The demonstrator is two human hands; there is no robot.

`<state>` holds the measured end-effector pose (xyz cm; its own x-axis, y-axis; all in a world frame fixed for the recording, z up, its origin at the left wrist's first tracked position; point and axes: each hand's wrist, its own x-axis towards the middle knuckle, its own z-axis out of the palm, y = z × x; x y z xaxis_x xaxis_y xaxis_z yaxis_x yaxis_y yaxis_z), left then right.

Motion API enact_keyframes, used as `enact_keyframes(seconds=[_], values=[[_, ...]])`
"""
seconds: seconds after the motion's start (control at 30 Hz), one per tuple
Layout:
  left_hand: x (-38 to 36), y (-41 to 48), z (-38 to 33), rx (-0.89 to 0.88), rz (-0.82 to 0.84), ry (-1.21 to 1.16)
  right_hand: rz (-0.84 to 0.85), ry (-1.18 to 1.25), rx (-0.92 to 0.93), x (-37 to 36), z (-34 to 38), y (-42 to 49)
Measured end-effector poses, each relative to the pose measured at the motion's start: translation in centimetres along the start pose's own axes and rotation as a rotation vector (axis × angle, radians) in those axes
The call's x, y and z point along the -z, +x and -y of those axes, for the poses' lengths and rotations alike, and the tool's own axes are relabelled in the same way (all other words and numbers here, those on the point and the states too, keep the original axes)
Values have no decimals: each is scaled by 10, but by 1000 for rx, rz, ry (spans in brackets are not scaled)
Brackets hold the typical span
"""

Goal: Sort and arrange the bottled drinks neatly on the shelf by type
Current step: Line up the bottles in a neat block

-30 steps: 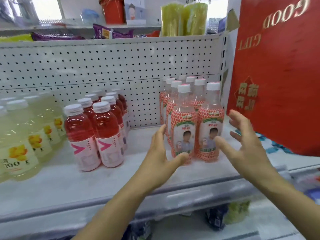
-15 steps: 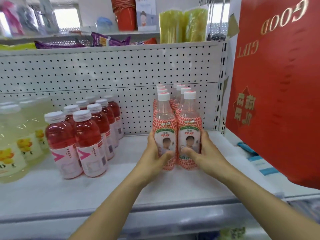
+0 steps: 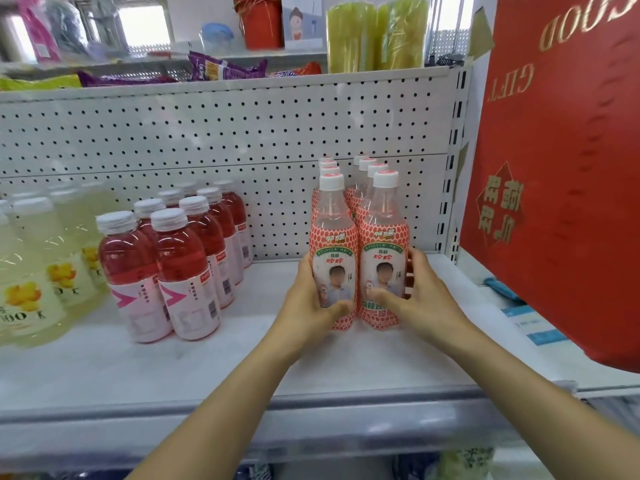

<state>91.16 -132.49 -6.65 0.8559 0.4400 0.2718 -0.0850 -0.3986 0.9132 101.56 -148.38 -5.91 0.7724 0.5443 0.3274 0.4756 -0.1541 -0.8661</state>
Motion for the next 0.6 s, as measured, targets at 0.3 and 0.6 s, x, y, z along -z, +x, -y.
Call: enact_keyframes(seconds=[0.3,0.6], values=[[-9,0,0,-14,-18,2,61,9,13,9,-5,1],[-11,2,1,19,11,-38,133,95,22,6,-15,11]])
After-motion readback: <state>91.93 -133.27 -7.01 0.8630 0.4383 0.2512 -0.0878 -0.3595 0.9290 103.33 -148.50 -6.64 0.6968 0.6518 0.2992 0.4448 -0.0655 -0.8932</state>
